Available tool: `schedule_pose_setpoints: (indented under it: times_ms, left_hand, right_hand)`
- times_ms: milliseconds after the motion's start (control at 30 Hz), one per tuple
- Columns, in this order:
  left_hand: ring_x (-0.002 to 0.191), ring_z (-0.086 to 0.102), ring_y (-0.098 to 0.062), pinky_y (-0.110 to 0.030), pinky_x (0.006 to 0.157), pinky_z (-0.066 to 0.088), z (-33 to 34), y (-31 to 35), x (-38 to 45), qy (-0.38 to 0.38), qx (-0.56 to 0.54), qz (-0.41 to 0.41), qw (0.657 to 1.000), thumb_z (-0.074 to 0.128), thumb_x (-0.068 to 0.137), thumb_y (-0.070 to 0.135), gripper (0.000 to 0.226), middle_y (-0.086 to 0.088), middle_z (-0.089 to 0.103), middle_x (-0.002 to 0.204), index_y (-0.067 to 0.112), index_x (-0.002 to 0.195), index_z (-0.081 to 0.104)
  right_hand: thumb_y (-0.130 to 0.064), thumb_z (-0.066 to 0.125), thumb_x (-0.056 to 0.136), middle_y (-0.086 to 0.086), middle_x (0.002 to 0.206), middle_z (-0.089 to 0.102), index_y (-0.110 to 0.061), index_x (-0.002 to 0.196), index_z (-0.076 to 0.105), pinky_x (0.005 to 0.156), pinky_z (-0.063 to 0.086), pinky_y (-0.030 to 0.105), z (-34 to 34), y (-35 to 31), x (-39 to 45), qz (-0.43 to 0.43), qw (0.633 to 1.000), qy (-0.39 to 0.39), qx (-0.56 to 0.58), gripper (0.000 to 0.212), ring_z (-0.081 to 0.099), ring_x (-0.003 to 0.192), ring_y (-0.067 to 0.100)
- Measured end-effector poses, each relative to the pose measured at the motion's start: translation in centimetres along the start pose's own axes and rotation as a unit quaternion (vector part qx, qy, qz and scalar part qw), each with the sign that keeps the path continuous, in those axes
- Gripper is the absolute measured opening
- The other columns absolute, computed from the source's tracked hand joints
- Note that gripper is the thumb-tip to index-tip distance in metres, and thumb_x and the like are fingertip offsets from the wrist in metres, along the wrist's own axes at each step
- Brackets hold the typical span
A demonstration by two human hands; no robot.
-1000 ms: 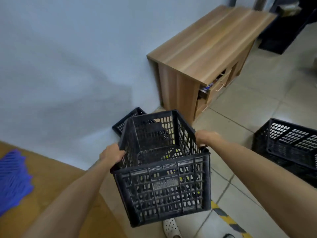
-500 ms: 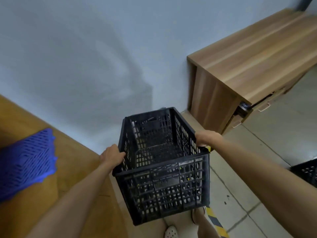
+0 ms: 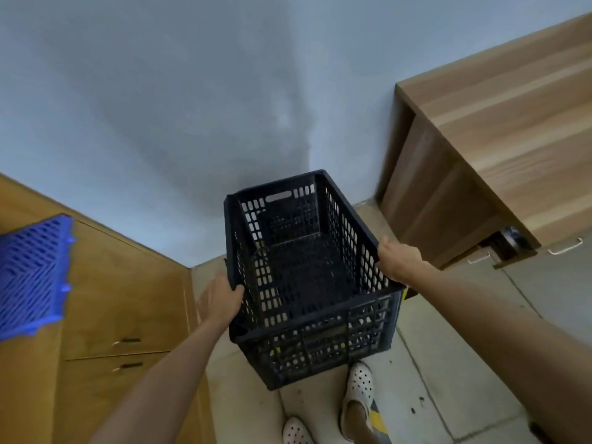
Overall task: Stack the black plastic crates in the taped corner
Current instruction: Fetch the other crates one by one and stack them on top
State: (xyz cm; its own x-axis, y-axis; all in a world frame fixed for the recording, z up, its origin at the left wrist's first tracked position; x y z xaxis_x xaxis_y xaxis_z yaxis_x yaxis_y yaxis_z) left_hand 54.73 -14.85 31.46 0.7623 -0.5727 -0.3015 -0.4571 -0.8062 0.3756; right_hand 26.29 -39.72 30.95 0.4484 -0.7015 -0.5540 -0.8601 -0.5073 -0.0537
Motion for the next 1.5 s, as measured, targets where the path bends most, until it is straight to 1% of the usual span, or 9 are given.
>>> schedule_pose_setpoints:
  times_ms: [167,267,600,767,1033,1233,1300,1400,1500]
  left_hand:
    - [0.066,0.057,-0.028,-0.042,0.061,0.053,5.6,-0.5,3.5,0.026,-0.030,-0.011,0.999,0.059,0.086,0.025,0.017,-0.002,0.053,0.071,0.019,0.084,0.043]
    - [0.062,0.056,-0.026,-0.032,0.052,0.042,7.9,-0.9,5.3,0.038,-0.026,-0.008,0.999,0.059,0.089,0.023,0.018,-0.002,0.054,0.069,0.017,0.087,0.043]
    - [0.065,0.057,-0.024,-0.039,0.058,0.051,11.9,-1.1,10.2,0.066,-0.014,0.016,0.998,0.057,0.090,0.028,0.016,-0.001,0.058,0.071,0.025,0.093,0.042]
    - [0.067,0.060,-0.027,-0.039,0.058,0.051,13.9,-2.6,10.4,0.081,-0.009,-0.015,0.997,0.055,0.094,0.030,0.020,-0.004,0.061,0.076,0.016,0.103,0.044]
    - [0.063,0.059,-0.028,-0.039,0.053,0.049,16.8,-2.6,10.2,0.086,-0.033,-0.048,0.995,0.053,0.096,0.027,0.029,-0.005,0.059,0.071,0.010,0.117,0.046]
    - [0.064,0.060,-0.027,-0.042,0.055,0.052,17.0,-2.1,9.9,0.059,-0.032,-0.063,0.996,0.049,0.098,0.029,0.033,-0.004,0.059,0.074,0.011,0.124,0.040]
    - [0.068,0.060,-0.028,-0.038,0.056,0.049,16.7,-2.1,10.4,0.044,-0.011,-0.064,0.997,0.047,0.099,0.031,0.039,-0.006,0.061,0.080,0.011,0.130,0.036]
    - [0.094,0.064,-0.033,-0.043,0.072,0.051,16.1,-1.4,12.3,0.039,-0.038,-0.066,0.996,0.047,0.099,0.029,0.041,-0.010,0.057,0.121,0.012,0.134,0.031]
    - [0.119,0.054,-0.037,-0.048,0.088,0.048,16.3,-0.4,13.7,0.024,-0.096,-0.089,0.991,0.048,0.100,0.018,0.050,-0.015,0.049,0.139,0.012,0.144,0.024]
  right_hand:
    - [-0.016,0.046,0.100,0.010,0.108,0.061,-0.011,0.104,0.036,0.057,0.040,0.036,3.8,1.8,4.7,0.008,0.998,0.059,0.014,0.011,0.066,0.087,0.033]
    - [-0.023,0.043,0.102,0.009,0.103,0.059,-0.015,0.096,0.027,0.056,0.039,0.036,6.1,2.0,6.9,0.011,0.996,0.079,0.028,0.019,0.066,0.084,0.033]
    - [-0.028,0.042,0.101,0.009,0.091,0.057,-0.014,0.100,0.032,0.054,0.040,0.036,11.3,2.0,11.2,0.061,0.986,0.111,0.110,0.018,0.048,0.066,0.026]
    - [-0.033,0.039,0.102,0.001,0.089,0.044,-0.013,0.107,0.036,0.055,0.043,0.036,11.3,1.6,12.9,0.043,0.986,0.121,0.105,0.021,0.059,0.075,0.032]
    - [-0.034,0.044,0.099,0.007,0.106,0.057,-0.015,0.111,0.038,0.052,0.049,0.039,12.8,3.0,14.5,0.032,0.984,0.137,0.109,0.023,0.062,0.072,0.032]
    - [-0.029,0.047,0.097,0.009,0.098,0.057,-0.016,0.101,0.034,0.052,0.053,0.044,12.1,3.0,14.5,0.017,0.986,0.128,0.107,0.018,0.058,0.066,0.029]
    - [-0.026,0.050,0.095,0.010,0.099,0.056,-0.014,0.101,0.035,0.055,0.053,0.043,11.4,2.8,14.6,0.016,0.990,0.115,0.085,0.020,0.060,0.072,0.032]
    - [-0.016,0.051,0.090,0.009,0.110,0.053,-0.013,0.115,0.039,0.062,0.049,0.039,10.4,2.3,15.2,0.035,0.989,0.103,0.096,0.027,0.057,0.092,0.031]
    - [0.003,0.048,0.085,0.017,0.111,0.054,-0.008,0.127,0.039,0.068,0.042,0.039,10.6,1.1,15.9,0.059,0.965,0.089,0.238,0.044,0.052,0.090,0.035]
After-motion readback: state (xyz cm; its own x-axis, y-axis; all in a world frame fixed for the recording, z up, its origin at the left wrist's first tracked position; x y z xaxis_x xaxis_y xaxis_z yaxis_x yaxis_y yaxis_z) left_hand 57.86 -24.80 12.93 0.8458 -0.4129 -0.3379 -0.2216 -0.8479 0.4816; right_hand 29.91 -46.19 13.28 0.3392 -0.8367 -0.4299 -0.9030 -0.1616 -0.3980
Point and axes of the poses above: each hand's wrist, its own x-axis towards the middle knuckle, its own z-axis out of the palm, y = z × x, the point moved 5 cm from there along x, towards the middle knuckle
